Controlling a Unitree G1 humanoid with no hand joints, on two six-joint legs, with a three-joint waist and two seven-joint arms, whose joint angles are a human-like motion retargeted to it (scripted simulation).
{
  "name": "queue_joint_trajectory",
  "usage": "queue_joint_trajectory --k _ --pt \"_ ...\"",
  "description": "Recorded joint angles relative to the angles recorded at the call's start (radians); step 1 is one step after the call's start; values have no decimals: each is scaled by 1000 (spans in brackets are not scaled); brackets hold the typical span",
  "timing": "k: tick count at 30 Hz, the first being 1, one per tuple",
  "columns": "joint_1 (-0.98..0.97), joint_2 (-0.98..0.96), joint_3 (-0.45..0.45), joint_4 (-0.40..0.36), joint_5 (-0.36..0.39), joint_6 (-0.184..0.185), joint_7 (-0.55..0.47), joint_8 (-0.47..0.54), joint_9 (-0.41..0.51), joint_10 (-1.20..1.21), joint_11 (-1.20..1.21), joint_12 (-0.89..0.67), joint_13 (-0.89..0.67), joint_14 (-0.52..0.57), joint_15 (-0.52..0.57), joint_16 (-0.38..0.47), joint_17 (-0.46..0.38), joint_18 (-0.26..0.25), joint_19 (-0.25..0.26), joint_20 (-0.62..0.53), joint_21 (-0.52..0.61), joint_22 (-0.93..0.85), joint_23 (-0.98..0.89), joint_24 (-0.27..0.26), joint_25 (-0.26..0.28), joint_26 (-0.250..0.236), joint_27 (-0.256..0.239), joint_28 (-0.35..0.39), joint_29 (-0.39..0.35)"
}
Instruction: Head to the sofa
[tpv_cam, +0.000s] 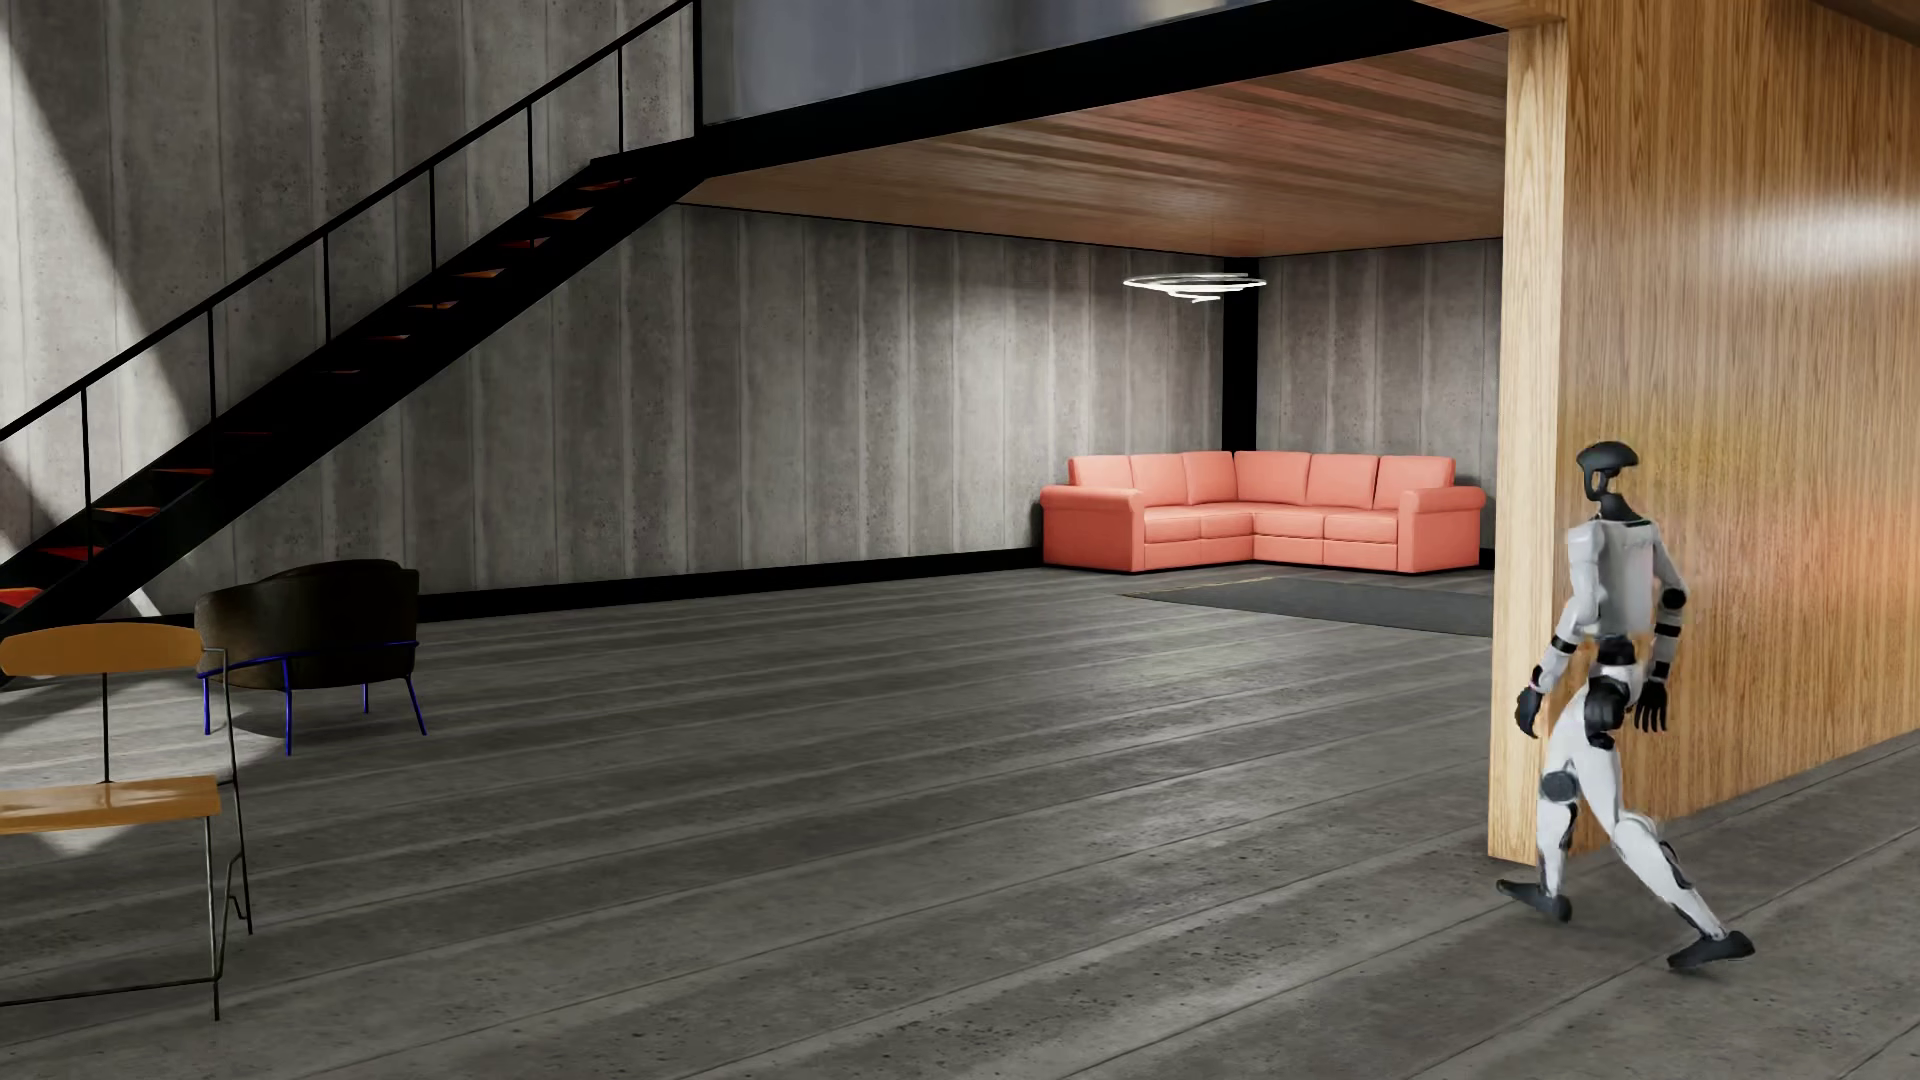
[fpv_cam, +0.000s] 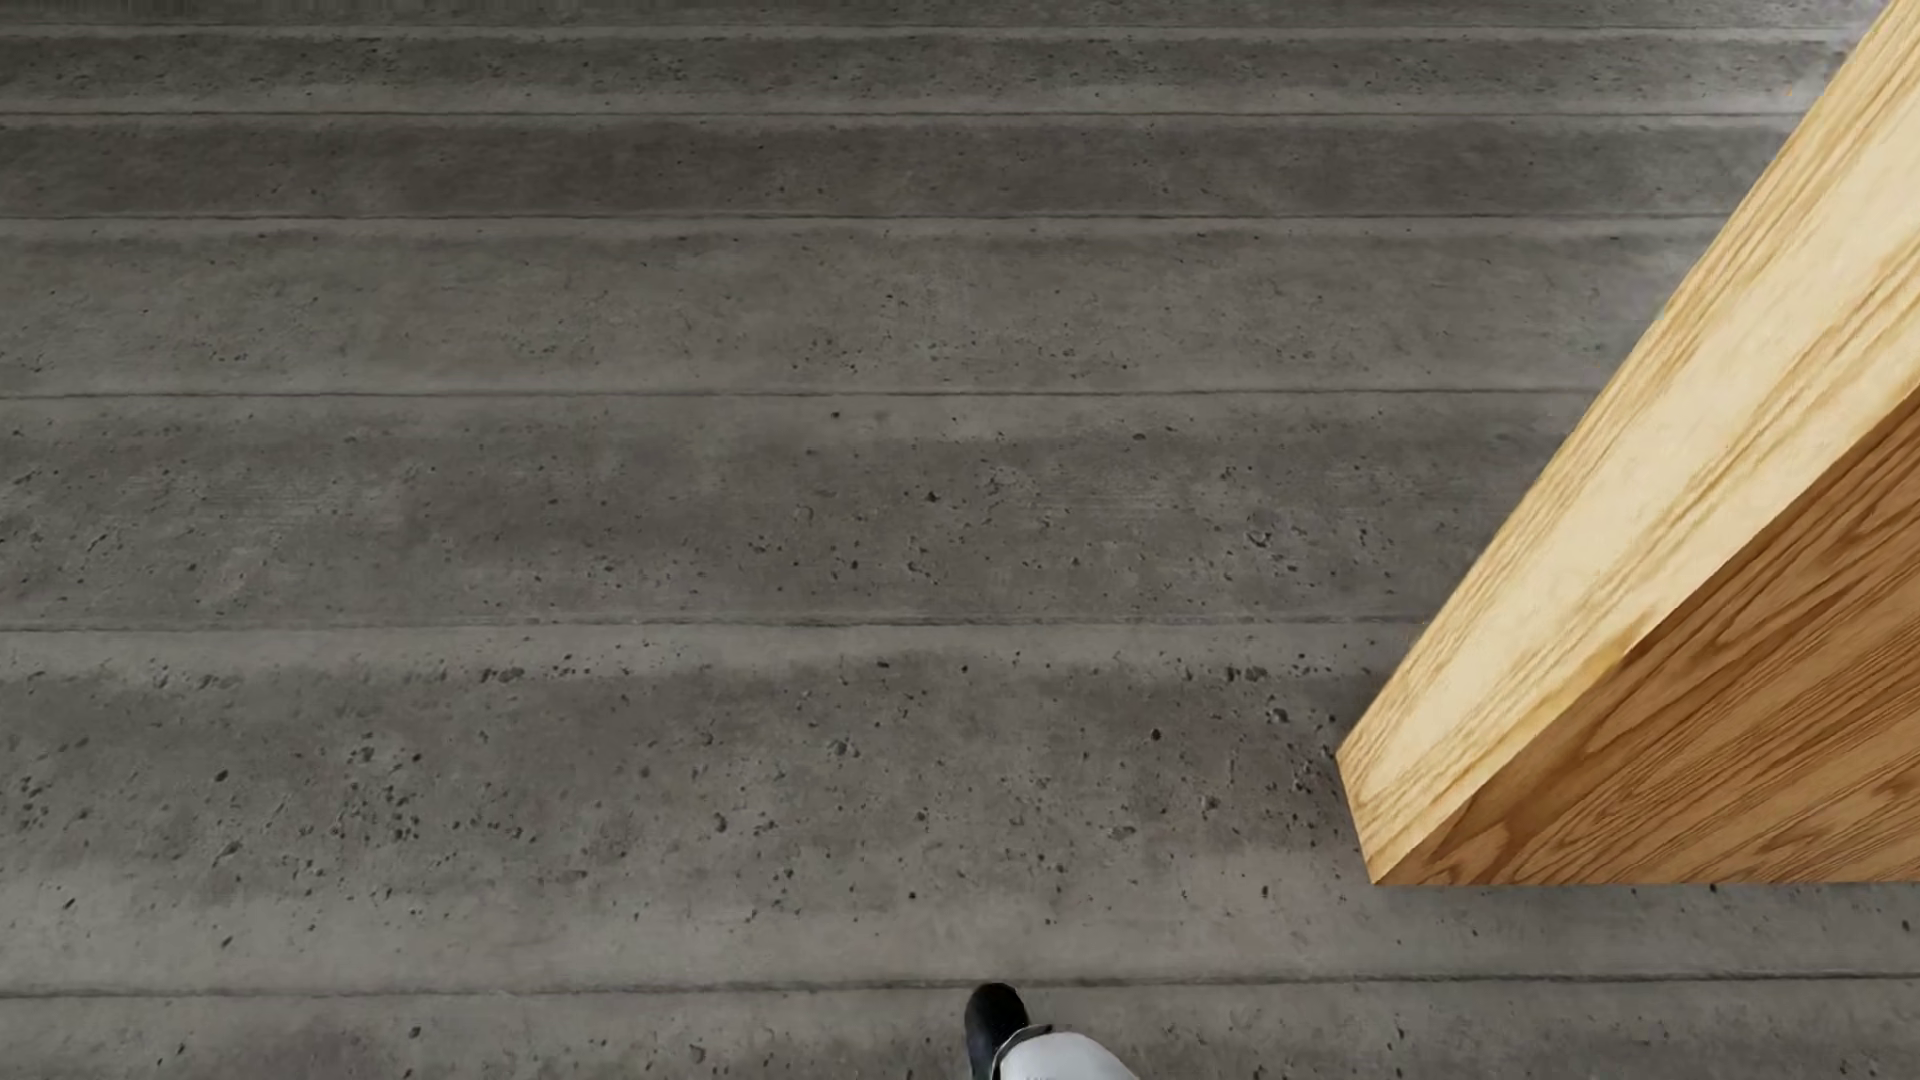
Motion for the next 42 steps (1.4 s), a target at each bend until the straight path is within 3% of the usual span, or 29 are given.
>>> queue_joint_trajectory --k 1,3,5,6,7,8,10,13,15,17,18,19,20,22,23,24,26,27,29,30,31,33,34,35,36,38,41,42 --pt "29 -14 -35 2 -4 3 0 0 7 15 3 -7 4 1 74 -2 -5 0 0 20 16 6 -2 0 0 0 0 0 0" --pt "41 -88 -54 43 26 42 0 0 -8 109 145 12 7 153 508 -26 -3 0 0 56 26 35 17 0 0 0 0 0 0" --pt "-75 -18 3 87 88 65 0 0 -12 448 241 51 -14 504 536 -48 2 0 0 33 45 93 55 0 0 0 0 0 0" --pt "-200 38 37 112 121 73 0 0 -14 668 241 60 -22 499 497 -43 0 0 0 -6 25 105 32 0 0 0 0 0 0" --pt "-285 149 86 122 138 70 0 0 9 817 198 70 -40 361 430 -45 3 0 0 -15 -2 101 23 0 0 0 0 0 0" --pt "-375 258 142 112 129 51 0 0 24 881 156 78 -75 244 353 -45 5 0 0 -33 -4 111 30 0 0 0 0 0 0" --pt "-544 438 269 92 111 10 0 0 24 777 72 111 -129 138 195 -41 -10 0 0 -34 -32 116 -22 0 0 0 0 0 0" --pt "-669 687 372 93 68 -18 0 0 16 293 -37 161 -215 225 -53 -31 -41 0 0 -14 -93 116 -103 0 0 0 0 0 0" --pt "-708 760 405 101 56 -24 0 0 -24 12 -39 170 -266 315 -112 -32 -54 0 0 -23 -133 145 -128 0 0 0 0 0 0" --pt "-738 833 438 81 23 -39 0 0 -22 77 11 175 -265 260 -34 -36 -60 0 0 -23 -152 177 -156 0 0 0 0 0 0" --pt "-722 858 455 62 -2 -46 0 0 -29 149 82 178 -234 295 56 -33 -50 0 0 -49 -175 206 -162 0 0 0 0 0 0" --pt "-745 805 458 45 -29 -66 0 0 -54 232 231 182 -206 323 207 -39 -21 0 0 -39 -200 232 -135 0 0 0 0 0 0" --pt "-699 745 447 4 -65 -85 0 0 -42 302 442 185 -175 280 355 -46 4 0 0 -27 -200 260 -97 0 0 0 0 0 0" --pt "-544 507 379 -35 -83 -94 0 0 -13 269 890 165 -156 198 360 -50 19 0 0 -30 -125 255 -63 0 0 0 0 0 0" --pt "-461 391 318 -24 -66 -77 0 0 -8 222 939 151 -151 187 369 -44 23 0 0 -43 -68 237 -45 0 0 0 0 0 0" --pt "-388 305 250 -21 -50 -59 0 0 6 177 860 134 -135 184 405 -40 31 0 0 -38 -46 210 -15 0 0 0 0 0 0" --pt "-230 176 159 -9 -29 -33 0 0 17 77 459 92 -85 164 593 -24 26 0 0 -35 -39 137 27 0 0 0 0 0 0" --pt "-166 142 131 -9 -28 -26 0 0 12 41 241 81 -64 151 585 -12 18 0 0 -15 -33 76 35 0 0 0 0 0 0" --pt "-78 103 94 6 -16 -16 0 0 -4 32 30 59 -34 109 152 9 6 0 0 44 -1 -1 57 0 0 0 0 0 0" --pt "-45 80 80 10 -9 -7 0 0 -7 50 30 62 -16 102 151 14 -10 0 0 69 27 -14 39 0 0 0 0 0 0" --pt "-18 67 70 11 5 -2 0 0 -12 87 72 76 2 135 289 12 -16 0 0 97 35 -16 41 0 0 0 0 0 0" --pt "-100 94 96 76 79 39 0 0 -31 393 166 114 28 386 467 -6 -15 0 0 124 34 27 56 0 0 0 0 0 0" --pt "-204 142 134 87 105 43 0 0 -29 626 204 126 23 435 446 -9 -14 0 0 107 43 66 71 0 0 0 0 0 0" --pt "-310 229 159 111 128 65 0 0 -8 790 187 128 15 314 382 -14 -21 0 0 89 37 94 53 0 0 0 0 0 0" --pt "-404 336 192 103 124 62 0 0 13 824 143 124 -3 216 310 -20 -23 0 0 54 35 117 47 0 0 0 0 0 0" --pt "-526 504 307 81 104 32 0 0 26 595 86 150 -61 149 184 -21 -33 0 0 5 29 142 42 0 0 0 0 0 0" --pt "-661 678 405 74 73 -19 0 0 -5 68 -5 210 -131 235 -26 -5 -44 0 0 44 -71 138 -34 0 0 0 0 0 0" --pt "-700 728 430 87 59 -32 0 0 -18 17 -9 224 -139 260 -67 -3 -51 0 0 58 -108 144 -68 0 0 0 0 0 0"
